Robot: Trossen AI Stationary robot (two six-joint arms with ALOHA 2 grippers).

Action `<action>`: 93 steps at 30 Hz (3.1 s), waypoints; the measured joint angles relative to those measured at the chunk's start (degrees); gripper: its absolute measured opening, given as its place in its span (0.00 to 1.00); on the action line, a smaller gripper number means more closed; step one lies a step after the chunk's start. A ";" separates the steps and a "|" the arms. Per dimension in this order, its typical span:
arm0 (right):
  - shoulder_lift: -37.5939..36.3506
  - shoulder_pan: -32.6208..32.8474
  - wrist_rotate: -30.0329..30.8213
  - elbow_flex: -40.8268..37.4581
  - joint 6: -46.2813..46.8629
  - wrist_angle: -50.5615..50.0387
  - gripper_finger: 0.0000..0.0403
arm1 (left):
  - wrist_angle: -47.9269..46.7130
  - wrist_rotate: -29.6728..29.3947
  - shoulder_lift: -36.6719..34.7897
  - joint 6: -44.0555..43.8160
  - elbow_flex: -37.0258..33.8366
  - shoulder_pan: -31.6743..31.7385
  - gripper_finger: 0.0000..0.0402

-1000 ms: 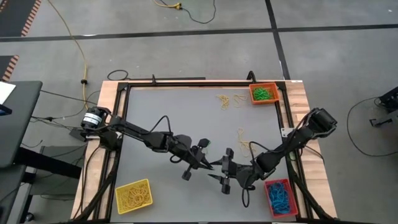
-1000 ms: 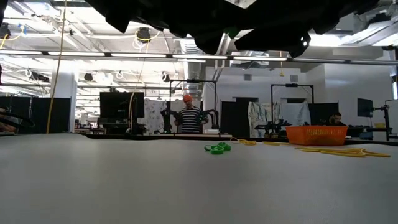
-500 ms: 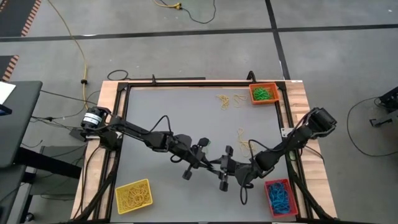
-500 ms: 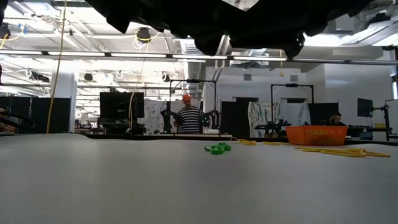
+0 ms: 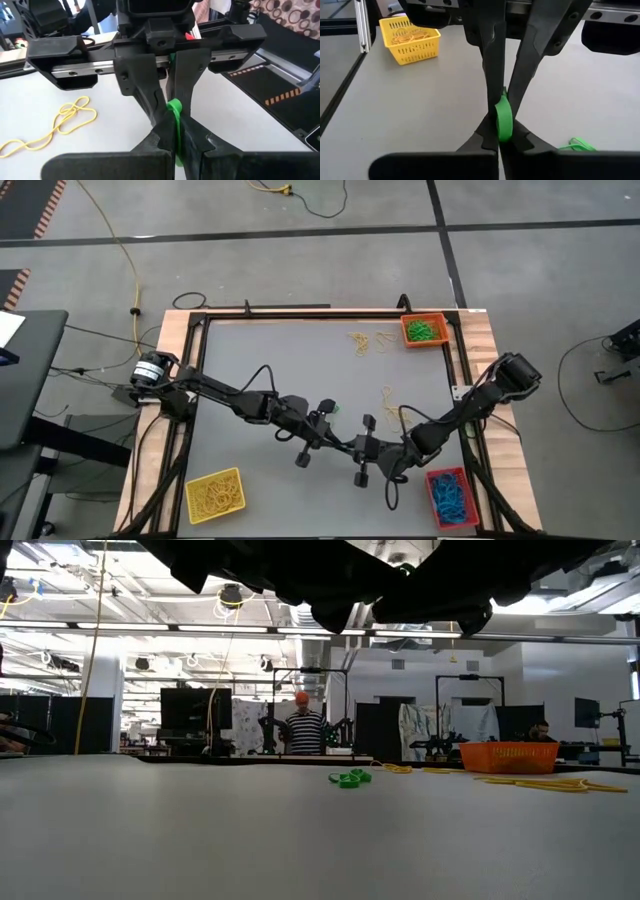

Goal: Sort rubber bands into baskets
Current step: Put the green rubber band into the orange bin

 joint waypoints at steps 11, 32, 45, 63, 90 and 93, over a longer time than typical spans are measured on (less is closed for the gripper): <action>0.02 -0.04 2.56 -0.02 -1.40 -0.13 0.34 | -0.17 0.00 0.00 0.59 0.00 -0.04 0.00; -0.33 -0.21 2.81 -0.02 -0.83 -4.19 0.04 | -1.31 -3.00 -0.01 -1.73 0.00 -0.20 0.24; -6.21 -5.33 3.48 0.00 0.77 -21.87 0.04 | -10.96 -13.55 0.00 -7.77 0.00 -0.31 0.50; -18.97 -38.65 -1.18 0.00 -10.22 -48.14 0.04 | -18.15 -23.28 0.00 -19.77 -0.02 -9.87 0.51; -12.23 -87.12 -14.95 0.61 -21.29 -53.18 0.09 | -17.78 -39.15 0.00 -28.74 -0.02 -18.78 0.51; -8.93 -87.17 -14.75 0.70 -21.31 -53.69 0.11 | -17.80 -39.13 0.00 -28.74 -0.02 -18.78 0.51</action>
